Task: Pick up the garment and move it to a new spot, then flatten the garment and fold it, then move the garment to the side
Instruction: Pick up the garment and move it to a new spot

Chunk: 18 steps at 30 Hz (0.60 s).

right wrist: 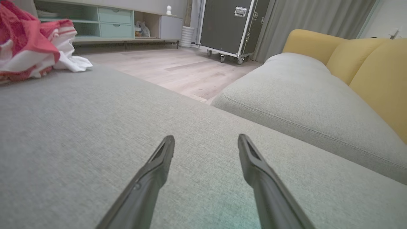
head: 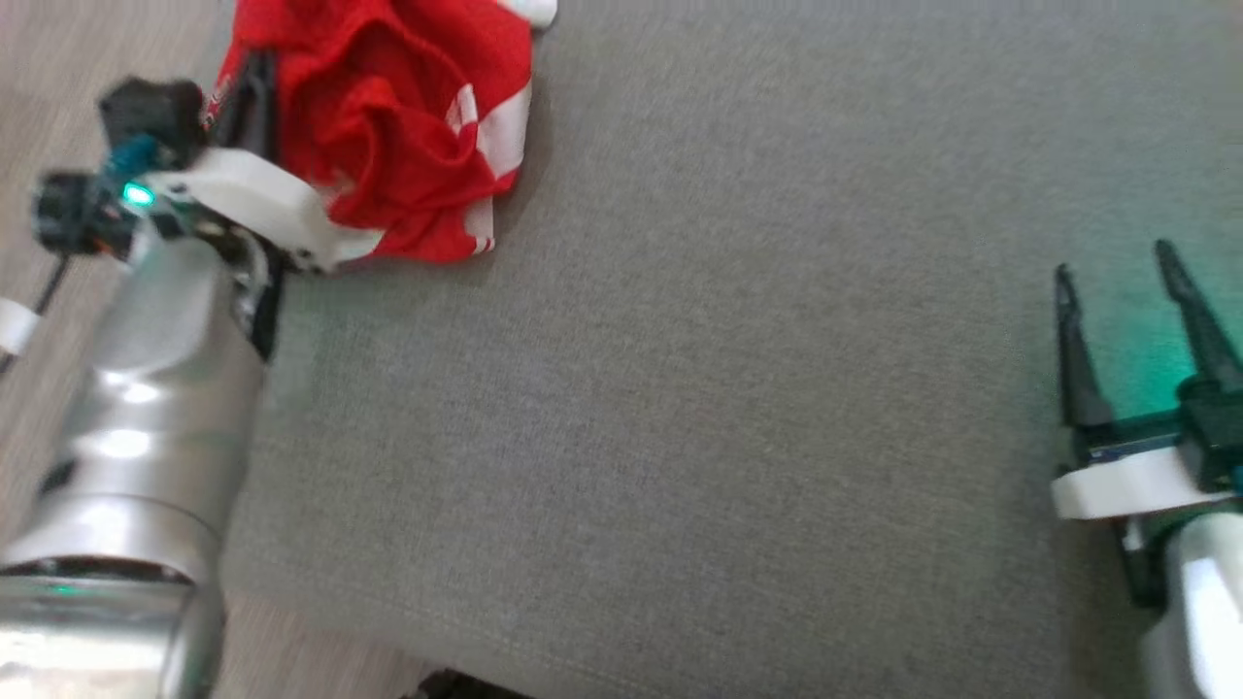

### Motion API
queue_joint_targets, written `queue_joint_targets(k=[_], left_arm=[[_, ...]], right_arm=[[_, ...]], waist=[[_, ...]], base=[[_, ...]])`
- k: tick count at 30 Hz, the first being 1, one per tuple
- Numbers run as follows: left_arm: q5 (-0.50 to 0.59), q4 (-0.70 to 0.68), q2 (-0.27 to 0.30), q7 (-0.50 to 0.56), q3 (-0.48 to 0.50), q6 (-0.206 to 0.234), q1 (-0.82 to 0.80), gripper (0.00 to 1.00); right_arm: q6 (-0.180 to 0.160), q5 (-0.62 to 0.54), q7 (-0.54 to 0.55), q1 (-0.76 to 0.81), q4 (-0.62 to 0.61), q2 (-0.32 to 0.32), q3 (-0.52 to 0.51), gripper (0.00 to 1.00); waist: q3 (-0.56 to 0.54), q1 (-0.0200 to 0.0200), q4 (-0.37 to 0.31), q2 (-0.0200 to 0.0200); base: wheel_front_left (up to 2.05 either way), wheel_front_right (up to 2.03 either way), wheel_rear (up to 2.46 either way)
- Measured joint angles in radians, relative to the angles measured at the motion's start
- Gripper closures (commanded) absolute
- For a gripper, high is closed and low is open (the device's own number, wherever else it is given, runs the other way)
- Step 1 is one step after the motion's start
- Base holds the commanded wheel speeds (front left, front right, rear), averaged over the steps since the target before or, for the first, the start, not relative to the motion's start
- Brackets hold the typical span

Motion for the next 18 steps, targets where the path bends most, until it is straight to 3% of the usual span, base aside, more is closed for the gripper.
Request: queue_joint_targets(k=[3,11,18], left_arm=[[0.044,-0.047,0.046,-0.019,-0.042,0.000,-0.027,1.00],[0.081,-0.210,0.059,-0.027,-0.154,-0.002,-0.064,1.00],[-0.042,-0.410,0.059,0.046,-0.331,-0.009,-0.067,1.00]], right_arm=[[0.000,0.011,0.000,0.004,0.019,0.062,0.005,0.00],[0.000,0.036,0.000,0.080,0.043,0.135,0.010,0.00],[0.000,0.073,0.000,0.132,0.048,0.153,0.028,0.00]], waist=[[-0.069,0.0000,-0.026,0.0000],[-0.233,-0.0002,-0.118,0.0001],[-0.343,-0.0003,-0.262,0.0001]], base=[[0.00,0.00,0.00],[0.00,0.00,0.00],[0.00,0.00,0.00]])
